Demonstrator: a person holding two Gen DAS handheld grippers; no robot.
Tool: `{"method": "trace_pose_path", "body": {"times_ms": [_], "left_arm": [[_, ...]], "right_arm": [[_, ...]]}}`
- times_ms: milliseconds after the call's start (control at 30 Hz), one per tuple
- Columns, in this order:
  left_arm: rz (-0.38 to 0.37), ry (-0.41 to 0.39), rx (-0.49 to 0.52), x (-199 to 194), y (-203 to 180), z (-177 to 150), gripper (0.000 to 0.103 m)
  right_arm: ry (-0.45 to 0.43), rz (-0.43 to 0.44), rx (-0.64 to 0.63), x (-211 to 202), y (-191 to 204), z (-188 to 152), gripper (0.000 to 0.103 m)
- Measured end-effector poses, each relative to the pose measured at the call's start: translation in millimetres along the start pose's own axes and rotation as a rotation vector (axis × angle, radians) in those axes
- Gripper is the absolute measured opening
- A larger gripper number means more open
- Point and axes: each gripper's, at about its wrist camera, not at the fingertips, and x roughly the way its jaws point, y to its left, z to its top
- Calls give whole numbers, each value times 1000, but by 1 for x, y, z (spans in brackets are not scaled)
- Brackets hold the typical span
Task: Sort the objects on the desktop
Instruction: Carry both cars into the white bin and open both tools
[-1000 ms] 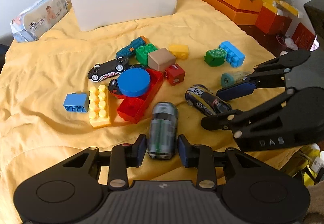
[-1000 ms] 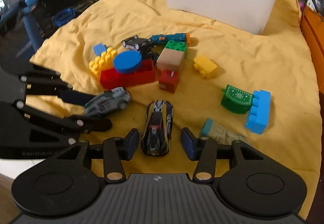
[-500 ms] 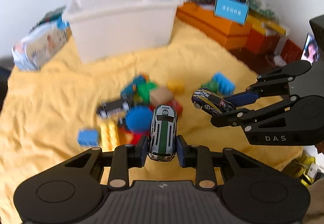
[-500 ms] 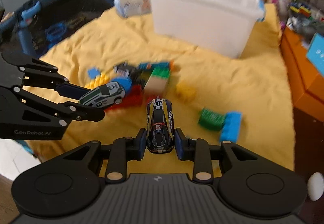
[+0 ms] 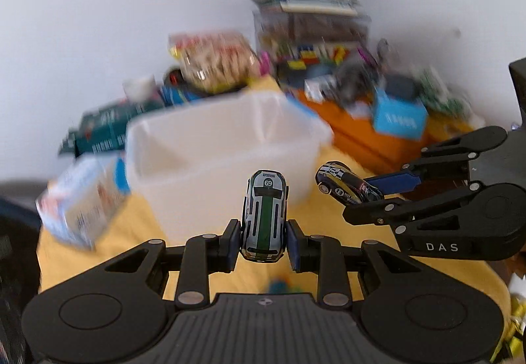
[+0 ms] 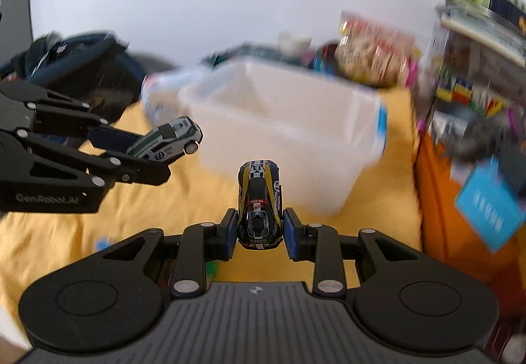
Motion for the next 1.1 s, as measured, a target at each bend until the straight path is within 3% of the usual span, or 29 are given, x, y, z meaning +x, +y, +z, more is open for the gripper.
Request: {"method": "trace_pose_path", "body": {"times_ms": [200,433,500,567,667,767,833,1000,1100], "left_arm": [[56,-88,9,30,29,48,33],[116,-56,-56,94,56,73,33],[137,-47,-64,108,61,68,44],[116,-38,-95,111,66,61,45],[105,-82,-126,97,70,52,48],[100,-89,-119,76,69,43,61],[101,-81,-105,62,66,34,63],[99,-2,-40,35,48,-2,68],[100,86,-5,31,35,-34,69]], "right_arm": [[-103,-67,23,27,-13,54,32],[-53,-148,95,89,-26,76,33],[-29,-181,96,100,-27,76,35],[-10,-207,85,106,-26,76,46],[-40,-205,62,97,-22,71,49],[-60,-171,109,84,-22,67,52],[-56,-125,125,72,-20,61,56],[-28,-49,64,42,-8,30,62],[27,-23,36,34,0,4,63]]}}
